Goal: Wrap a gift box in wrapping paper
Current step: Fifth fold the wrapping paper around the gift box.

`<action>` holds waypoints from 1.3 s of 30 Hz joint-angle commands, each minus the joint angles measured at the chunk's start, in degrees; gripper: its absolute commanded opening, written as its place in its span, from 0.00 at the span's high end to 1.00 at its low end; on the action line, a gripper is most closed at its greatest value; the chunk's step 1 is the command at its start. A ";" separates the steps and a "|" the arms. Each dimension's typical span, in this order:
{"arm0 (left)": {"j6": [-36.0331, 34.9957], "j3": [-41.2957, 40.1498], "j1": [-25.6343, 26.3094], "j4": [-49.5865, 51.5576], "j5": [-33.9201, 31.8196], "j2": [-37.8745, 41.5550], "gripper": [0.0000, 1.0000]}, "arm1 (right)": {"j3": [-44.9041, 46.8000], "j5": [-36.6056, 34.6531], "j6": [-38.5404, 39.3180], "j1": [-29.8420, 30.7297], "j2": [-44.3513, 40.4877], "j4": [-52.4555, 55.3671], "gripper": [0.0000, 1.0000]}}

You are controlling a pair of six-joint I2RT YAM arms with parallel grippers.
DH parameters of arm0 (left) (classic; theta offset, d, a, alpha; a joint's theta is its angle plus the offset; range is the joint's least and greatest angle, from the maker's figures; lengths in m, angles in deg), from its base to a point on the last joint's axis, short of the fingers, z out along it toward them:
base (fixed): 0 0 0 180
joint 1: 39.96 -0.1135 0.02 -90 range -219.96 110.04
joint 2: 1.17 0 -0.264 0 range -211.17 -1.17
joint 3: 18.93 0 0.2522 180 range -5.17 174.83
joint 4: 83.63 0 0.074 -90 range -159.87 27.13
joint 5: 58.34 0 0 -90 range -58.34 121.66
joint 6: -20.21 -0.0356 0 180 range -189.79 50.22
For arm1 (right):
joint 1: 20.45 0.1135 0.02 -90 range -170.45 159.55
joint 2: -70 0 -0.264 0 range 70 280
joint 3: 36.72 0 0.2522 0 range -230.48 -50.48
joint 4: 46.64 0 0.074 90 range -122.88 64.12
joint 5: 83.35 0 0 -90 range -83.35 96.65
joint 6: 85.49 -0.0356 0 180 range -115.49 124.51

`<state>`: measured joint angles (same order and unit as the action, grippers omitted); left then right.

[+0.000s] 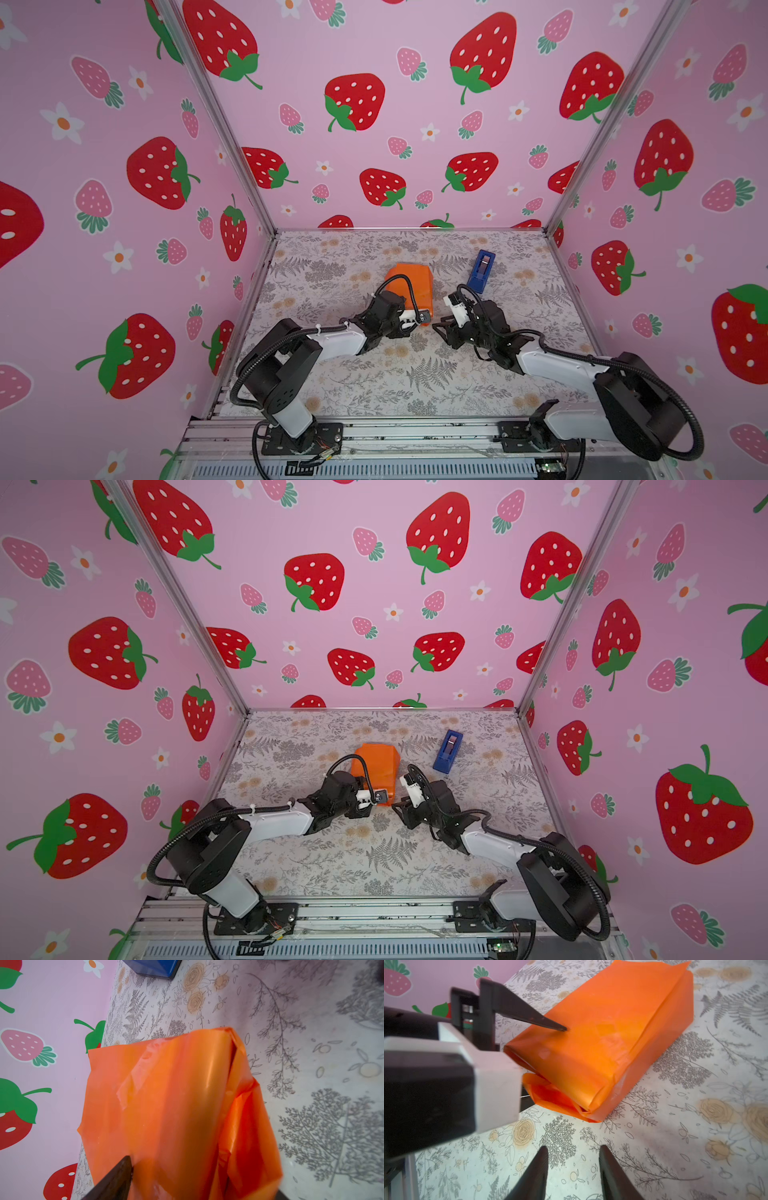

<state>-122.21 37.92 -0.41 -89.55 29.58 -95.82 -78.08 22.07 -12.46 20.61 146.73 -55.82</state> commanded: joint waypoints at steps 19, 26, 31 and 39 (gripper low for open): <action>5.48 1.91 -2.67 7.31 7.63 -0.28 0.40 | -10.98 -0.47 1.94 -0.15 19.11 -6.97 0.20; 6.11 3.02 -3.65 10.81 11.52 -0.27 0.46 | -13.17 -3.32 -0.88 -0.23 20.17 -6.31 0.19; 5.82 3.58 -3.87 12.85 12.50 -0.12 0.45 | -13.46 -2.82 -3.07 -0.74 20.47 -6.42 0.22; 6.06 2.84 -3.73 12.15 3.30 1.84 0.21 | -13.38 -1.74 -4.37 -1.32 20.43 -6.24 0.26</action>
<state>-116.42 41.46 -4.06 -81.74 36.88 -94.78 -90.38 20.56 -15.54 19.76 166.69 -61.50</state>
